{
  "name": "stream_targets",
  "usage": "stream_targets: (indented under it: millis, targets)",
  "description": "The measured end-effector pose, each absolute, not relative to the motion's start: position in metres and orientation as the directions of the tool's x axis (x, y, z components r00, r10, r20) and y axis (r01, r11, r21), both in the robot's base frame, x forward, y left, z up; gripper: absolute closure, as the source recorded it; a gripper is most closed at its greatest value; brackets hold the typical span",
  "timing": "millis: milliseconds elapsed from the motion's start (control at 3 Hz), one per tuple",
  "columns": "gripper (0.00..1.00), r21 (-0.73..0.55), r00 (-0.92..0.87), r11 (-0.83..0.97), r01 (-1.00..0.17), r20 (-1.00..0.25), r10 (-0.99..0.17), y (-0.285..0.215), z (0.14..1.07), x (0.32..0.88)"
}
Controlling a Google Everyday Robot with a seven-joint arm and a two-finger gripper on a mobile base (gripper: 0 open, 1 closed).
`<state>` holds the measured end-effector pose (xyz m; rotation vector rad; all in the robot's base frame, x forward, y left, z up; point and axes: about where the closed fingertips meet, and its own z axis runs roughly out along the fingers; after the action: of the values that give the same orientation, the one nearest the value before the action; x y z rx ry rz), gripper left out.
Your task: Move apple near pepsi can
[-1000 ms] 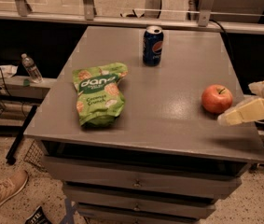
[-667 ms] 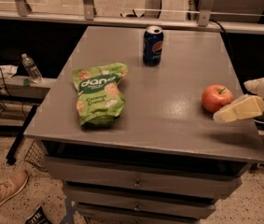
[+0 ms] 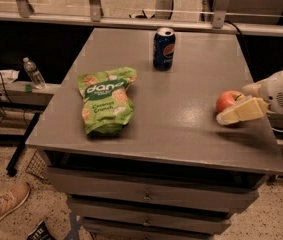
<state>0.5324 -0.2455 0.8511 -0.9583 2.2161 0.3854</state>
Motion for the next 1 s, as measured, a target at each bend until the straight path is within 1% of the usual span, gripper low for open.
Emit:
stream_targets:
  millis: [333,667,1000]
  targets:
    - [0.42,0.005,-0.484,0.665,-0.747,-0.690,-0.539,-0.236,0.846,0.540]
    - [0.64,0.000,-0.476,0.659,-0.752,-0.693,-0.542,-0.235,0.846,0.544]
    - [0.87,-0.054,-0.458,0.683,-0.729,-0.702,-0.545,-0.258,0.862,0.551]
